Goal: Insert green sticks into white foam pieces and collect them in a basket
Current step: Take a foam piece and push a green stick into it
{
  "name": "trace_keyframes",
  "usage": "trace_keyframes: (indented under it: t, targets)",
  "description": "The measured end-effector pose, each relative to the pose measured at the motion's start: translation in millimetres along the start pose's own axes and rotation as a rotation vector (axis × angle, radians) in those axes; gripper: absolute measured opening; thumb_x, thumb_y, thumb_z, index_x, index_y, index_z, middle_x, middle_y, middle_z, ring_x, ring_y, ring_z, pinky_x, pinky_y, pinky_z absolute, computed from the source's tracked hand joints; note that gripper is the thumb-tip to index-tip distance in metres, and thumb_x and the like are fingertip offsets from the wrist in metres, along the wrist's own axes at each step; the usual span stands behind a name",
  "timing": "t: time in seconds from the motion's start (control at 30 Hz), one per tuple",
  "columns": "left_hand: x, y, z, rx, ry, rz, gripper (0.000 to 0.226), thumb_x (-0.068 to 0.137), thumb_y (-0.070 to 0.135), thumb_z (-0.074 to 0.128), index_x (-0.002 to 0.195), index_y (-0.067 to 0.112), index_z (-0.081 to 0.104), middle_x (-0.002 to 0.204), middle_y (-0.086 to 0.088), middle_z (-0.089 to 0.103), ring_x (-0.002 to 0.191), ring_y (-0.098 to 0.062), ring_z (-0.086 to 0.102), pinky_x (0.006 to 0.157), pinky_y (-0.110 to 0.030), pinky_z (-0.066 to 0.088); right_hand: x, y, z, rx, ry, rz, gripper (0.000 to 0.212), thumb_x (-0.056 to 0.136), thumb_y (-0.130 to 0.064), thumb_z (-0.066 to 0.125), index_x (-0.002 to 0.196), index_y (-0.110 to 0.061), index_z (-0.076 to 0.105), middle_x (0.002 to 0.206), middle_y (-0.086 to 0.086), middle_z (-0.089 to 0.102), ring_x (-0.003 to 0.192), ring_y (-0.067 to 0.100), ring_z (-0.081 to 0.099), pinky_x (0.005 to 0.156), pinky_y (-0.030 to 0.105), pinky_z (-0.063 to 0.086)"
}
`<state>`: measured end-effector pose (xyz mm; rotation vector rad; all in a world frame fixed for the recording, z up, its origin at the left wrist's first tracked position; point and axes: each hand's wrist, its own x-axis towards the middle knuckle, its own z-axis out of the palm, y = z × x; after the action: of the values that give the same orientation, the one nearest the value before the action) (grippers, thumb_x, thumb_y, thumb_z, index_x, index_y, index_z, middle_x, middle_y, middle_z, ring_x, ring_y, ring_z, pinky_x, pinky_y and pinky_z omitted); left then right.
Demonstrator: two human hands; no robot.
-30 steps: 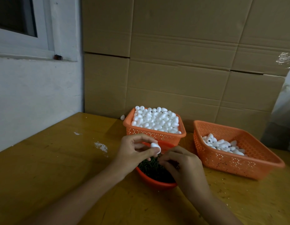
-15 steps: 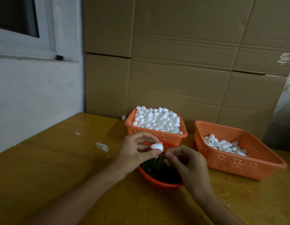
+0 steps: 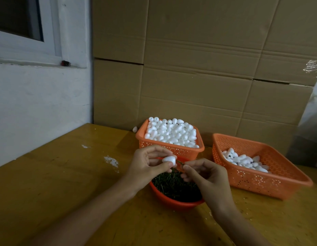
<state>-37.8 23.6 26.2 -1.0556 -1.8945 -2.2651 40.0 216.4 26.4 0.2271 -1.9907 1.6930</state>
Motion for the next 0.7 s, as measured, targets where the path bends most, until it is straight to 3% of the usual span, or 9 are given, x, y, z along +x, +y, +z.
trace_keyframes:
  t: [0.23,0.47,0.7]
  targets:
    - [-0.7,1.0,-0.7,-0.012,-0.009,-0.011,0.021,0.089,0.001,0.079,0.11,0.001,0.073,0.11,-0.011,0.08,0.099,-0.031,0.078,0.078,-0.03,0.064,0.9,0.2,-1.6,-0.024,-0.032,-0.002,0.008,0.085,-0.017,0.079,0.091,-0.012,0.08,0.081,0.01,0.079,0.074,0.024,0.077,0.067,0.024,0.061]
    - [0.6,0.4,-3.7,0.056,-0.042,-0.018,0.021,0.086,0.005,0.084,0.105,0.011,0.081,0.112,-0.006,0.079,0.094,-0.033,0.079,0.082,-0.035,0.064,1.0,4.6,-3.2,-0.106,-0.102,-0.032,0.007,0.09,-0.015,0.078,0.094,-0.018,0.082,0.083,0.008,0.079,0.075,0.024,0.077,0.068,0.028,0.062]
    - [0.2,3.4,-4.9,0.096,-0.06,-0.042,0.03,0.081,0.011,0.09,0.108,0.02,0.08,0.109,-0.003,0.081,0.106,-0.021,0.077,0.093,-0.033,0.062,1.6,6.9,-2.0,-0.121,-0.115,-0.065,0.014,0.086,-0.012,0.079,0.098,-0.013,0.071,0.083,0.01,0.078,0.072,0.025,0.077,0.067,0.031,0.063]
